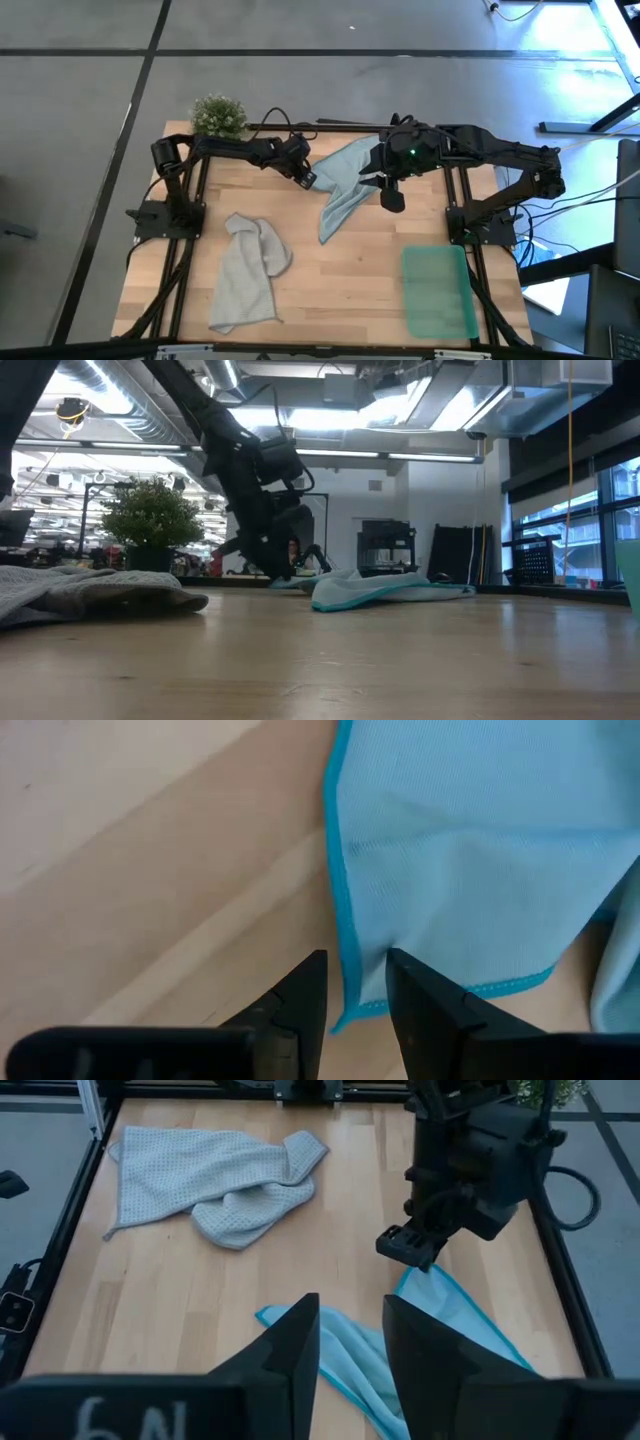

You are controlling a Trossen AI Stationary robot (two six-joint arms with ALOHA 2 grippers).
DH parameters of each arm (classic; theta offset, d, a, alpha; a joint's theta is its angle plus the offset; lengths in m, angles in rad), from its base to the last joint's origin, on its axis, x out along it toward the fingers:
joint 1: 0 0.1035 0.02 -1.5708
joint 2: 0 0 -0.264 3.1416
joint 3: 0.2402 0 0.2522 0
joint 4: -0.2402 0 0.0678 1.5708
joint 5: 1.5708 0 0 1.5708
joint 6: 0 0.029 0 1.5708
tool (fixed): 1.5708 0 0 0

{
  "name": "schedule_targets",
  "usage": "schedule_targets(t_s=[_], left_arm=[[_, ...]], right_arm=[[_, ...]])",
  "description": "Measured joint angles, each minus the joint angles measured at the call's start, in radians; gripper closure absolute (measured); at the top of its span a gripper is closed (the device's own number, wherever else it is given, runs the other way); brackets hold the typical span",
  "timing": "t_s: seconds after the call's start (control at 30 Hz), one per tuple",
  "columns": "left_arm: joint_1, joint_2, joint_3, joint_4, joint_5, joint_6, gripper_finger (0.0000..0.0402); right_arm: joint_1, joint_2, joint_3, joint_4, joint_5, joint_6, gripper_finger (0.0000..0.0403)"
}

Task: Roll microfiber towels into tight, uniform cylinder then place into a basket
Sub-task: Fold the blue towel

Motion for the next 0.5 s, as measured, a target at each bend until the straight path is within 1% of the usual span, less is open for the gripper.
schedule_targets(t_s=[0.2,0.33,0.5], left_arm=[[0.000,0.016,0.000,-0.002,0.004,0.000,0.0301],[-0.001,0.040,0.000,0.008,0.075,-0.002,0.0301],[-0.002,0.047,0.000,0.007,0.085,-0.009,0.0302]], right_arm=[[0.000,0.000,0.000,0.000,0.002,-0.001,0.0289],[0.000,0.000,0.000,0.000,0.002,-0.001,0.0289],[0.000,0.000,0.000,-0.001,0.012,-0.001,0.0289]])
